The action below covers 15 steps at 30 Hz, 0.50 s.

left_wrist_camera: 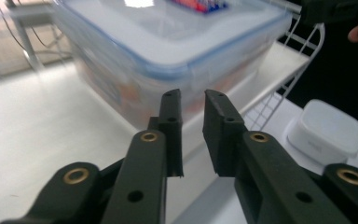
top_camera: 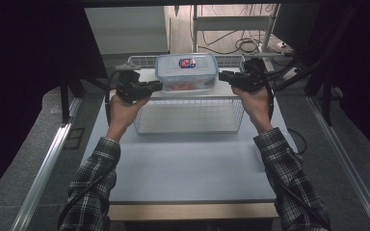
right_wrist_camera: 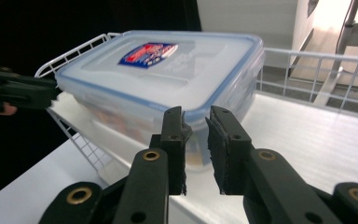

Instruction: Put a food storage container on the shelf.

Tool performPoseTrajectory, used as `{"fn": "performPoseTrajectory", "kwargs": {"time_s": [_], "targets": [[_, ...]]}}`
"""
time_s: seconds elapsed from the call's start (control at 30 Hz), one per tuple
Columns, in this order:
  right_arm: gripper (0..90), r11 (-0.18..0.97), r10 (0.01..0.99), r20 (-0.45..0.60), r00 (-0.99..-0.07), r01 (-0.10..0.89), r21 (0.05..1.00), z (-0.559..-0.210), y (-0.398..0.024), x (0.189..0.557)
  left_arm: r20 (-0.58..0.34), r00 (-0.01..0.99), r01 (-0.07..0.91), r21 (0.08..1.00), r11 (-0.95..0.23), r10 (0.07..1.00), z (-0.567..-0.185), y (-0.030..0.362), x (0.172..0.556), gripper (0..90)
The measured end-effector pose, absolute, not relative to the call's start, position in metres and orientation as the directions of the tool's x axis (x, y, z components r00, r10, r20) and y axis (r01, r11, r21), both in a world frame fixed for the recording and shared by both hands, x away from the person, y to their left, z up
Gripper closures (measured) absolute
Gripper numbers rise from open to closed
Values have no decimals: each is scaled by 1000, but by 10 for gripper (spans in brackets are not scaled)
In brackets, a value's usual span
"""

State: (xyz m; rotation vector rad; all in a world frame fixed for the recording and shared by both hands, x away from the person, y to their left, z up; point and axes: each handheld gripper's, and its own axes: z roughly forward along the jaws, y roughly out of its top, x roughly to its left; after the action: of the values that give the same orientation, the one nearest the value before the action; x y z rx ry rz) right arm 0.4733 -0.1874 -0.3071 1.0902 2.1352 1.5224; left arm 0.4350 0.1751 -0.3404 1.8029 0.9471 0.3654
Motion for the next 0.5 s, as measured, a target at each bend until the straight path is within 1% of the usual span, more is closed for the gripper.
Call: {"fn": "performPoseTrajectory", "kwargs": {"time_s": [0.17, 0.3, 0.37, 0.4, 0.43, 0.47, 0.5], "targets": [[749, 153, 719, 188, -669, 417, 896, -311, -192, 471, -177, 629, 452, 875, -171, 757, -348, 170, 445, 797], [735, 153, 711, 198, -674, 423, 893, -316, -197, 467, -194, 625, 459, 875, -155, 756, -349, 170, 447, 776], [719, 157, 703, 203, -682, 427, 890, -320, -200, 463, -195, 635, 453, 878, -156, 748, -350, 171, 441, 729], [709, 162, 696, 202, -689, 425, 890, -322, -202, 460, -196, 641, 450, 879, -157, 742, -351, 171, 438, 729], [675, 177, 688, 196, -698, 424, 888, -327, -204, 454, -195, 648, 447, 880, -161, 736, -354, 172, 430, 669], [675, 177, 688, 196, -698, 424, 888, -327, -204, 454, -195, 648, 447, 880, -161, 736, -354, 172, 430, 639], [654, 188, 684, 192, -704, 425, 886, -329, -205, 450, -192, 653, 440, 884, -160, 732, -356, 172, 425, 639]]}}
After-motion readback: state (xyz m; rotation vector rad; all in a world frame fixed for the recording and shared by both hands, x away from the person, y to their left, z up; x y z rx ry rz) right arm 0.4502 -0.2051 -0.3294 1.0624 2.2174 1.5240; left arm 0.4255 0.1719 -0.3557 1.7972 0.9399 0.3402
